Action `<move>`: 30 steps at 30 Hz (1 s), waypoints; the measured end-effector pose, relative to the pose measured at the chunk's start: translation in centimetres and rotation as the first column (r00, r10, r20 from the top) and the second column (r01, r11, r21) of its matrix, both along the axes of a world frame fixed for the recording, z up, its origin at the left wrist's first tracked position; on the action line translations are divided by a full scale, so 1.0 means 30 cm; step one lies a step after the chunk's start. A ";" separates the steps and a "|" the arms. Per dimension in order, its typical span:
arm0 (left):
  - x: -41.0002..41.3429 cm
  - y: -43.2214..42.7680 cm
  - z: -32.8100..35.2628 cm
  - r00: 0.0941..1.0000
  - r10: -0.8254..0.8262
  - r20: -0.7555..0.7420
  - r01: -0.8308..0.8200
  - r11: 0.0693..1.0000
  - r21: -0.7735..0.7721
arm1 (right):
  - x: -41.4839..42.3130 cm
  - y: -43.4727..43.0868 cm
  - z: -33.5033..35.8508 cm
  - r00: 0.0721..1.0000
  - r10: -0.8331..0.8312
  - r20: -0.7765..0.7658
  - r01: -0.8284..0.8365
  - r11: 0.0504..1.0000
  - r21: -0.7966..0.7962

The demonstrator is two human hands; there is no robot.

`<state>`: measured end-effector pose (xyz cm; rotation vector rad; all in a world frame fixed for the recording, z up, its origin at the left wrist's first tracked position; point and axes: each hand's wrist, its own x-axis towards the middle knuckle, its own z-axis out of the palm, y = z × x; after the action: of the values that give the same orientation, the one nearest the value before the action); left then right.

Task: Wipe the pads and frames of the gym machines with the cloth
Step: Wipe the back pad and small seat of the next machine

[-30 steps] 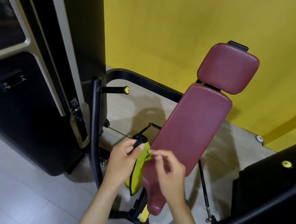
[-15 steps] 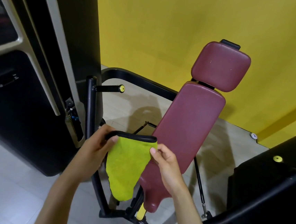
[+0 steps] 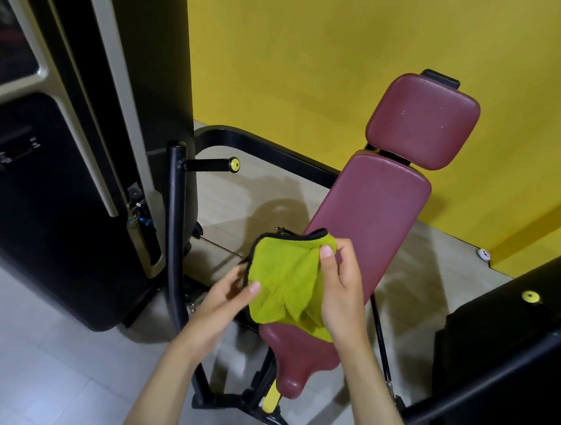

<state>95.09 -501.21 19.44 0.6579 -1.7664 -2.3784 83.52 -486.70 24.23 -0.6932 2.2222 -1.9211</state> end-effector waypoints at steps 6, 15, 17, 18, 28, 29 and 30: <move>-0.027 0.086 -0.036 0.977 -0.212 -0.007 0.212 0.973 0.093 | -0.072 0.026 0.003 0.969 -0.113 0.222 0.147 0.979 -0.144; -0.076 0.100 0.002 0.996 0.072 -0.047 -0.061 0.979 0.196 | -0.037 0.152 -0.111 0.854 0.022 0.520 -0.021 1.000 -0.006; -0.081 0.098 0.004 0.987 0.163 -0.005 -0.154 0.942 0.298 | 0.004 0.153 -0.148 0.838 0.136 0.528 -0.152 0.988 -0.014; -0.083 0.091 0.002 0.982 0.187 0.016 -0.182 0.928 0.326 | 0.026 0.148 -0.158 0.827 0.186 0.531 -0.199 0.979 -0.032; -0.057 0.001 -0.018 0.976 0.178 0.124 -0.210 0.923 0.324 | 0.052 0.086 -0.191 0.641 0.253 0.725 -0.198 0.967 -0.162; -0.054 -0.003 -0.015 0.979 0.157 0.133 -0.191 0.933 0.306 | 0.058 0.081 -0.199 0.630 0.264 0.731 -0.191 0.964 -0.184; -0.049 -0.010 -0.018 0.981 0.135 0.139 -0.171 0.942 0.287 | 0.063 0.077 -0.205 0.649 0.252 0.718 -0.171 0.968 -0.185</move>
<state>93.62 -501.52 18.89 0.9531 -1.3432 -2.5655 85.41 -484.40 18.08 -0.1029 1.4647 -1.7536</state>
